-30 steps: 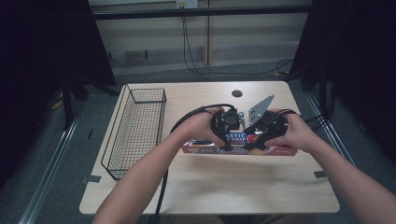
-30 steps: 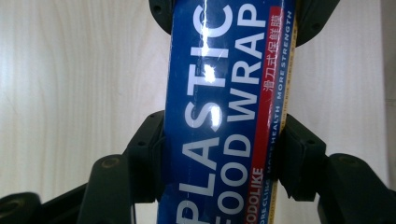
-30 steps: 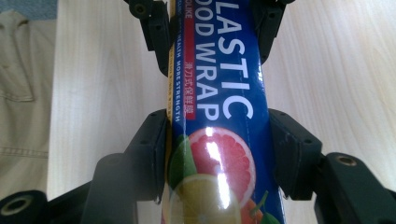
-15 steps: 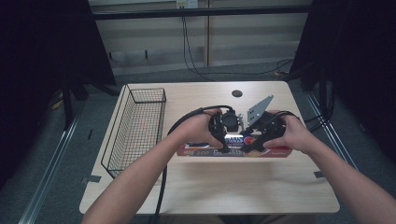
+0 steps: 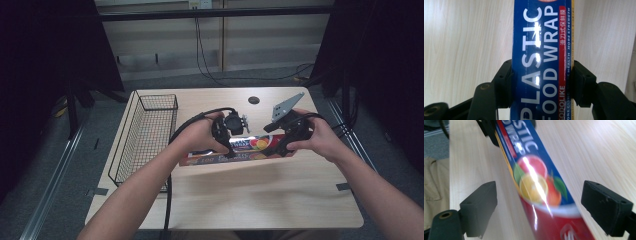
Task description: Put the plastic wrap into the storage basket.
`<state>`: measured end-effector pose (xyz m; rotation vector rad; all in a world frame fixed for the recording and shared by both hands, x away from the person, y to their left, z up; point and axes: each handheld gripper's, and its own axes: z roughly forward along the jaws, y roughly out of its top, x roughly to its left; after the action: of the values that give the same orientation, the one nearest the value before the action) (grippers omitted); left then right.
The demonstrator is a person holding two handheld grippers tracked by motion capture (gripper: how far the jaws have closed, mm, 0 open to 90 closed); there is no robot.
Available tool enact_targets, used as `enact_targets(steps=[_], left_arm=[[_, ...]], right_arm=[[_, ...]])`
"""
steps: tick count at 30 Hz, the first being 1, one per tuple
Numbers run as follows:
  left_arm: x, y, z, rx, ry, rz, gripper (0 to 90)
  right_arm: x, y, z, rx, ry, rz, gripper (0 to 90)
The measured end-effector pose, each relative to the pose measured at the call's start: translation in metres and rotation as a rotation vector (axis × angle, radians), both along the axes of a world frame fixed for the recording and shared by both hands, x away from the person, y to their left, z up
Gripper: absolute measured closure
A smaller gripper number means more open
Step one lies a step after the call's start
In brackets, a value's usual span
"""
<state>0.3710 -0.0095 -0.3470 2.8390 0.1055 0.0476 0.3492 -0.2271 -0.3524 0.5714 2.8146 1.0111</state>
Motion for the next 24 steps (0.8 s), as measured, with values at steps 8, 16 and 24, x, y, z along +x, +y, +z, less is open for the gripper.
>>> enact_targets(steps=[8, 16, 24], left_arm=[[0.008, 0.025, 0.001, -0.005, 0.000, 0.098, 44.5], [0.012, 0.048, 0.005, -0.021, 0.013, 0.201, 44.5], [0.015, 0.066, 0.007, -0.021, 0.009, 0.291, 44.5]], right_arm=[[0.001, -0.011, 0.003, -0.031, -0.035, -0.066, 7.7], [0.005, -0.023, 0.001, -0.017, -0.022, -0.133, 5.4], [0.004, -0.025, -0.008, -0.049, -0.023, -0.194, 5.7]])
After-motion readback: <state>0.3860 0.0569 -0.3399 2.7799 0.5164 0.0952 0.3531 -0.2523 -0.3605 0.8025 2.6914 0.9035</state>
